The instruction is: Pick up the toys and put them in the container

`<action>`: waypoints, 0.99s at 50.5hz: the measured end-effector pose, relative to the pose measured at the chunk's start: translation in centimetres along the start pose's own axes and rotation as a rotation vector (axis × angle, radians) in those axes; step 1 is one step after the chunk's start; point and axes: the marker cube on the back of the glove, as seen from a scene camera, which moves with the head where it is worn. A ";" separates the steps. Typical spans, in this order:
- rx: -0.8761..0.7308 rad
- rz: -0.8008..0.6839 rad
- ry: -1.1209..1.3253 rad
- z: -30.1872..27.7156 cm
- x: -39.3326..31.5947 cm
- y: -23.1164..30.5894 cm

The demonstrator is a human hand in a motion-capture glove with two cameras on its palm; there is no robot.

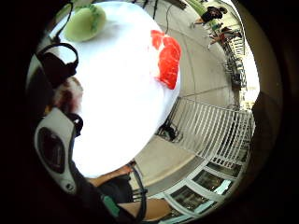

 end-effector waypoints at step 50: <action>-0.021 -0.456 0.057 -10.4 -42.9 -7.3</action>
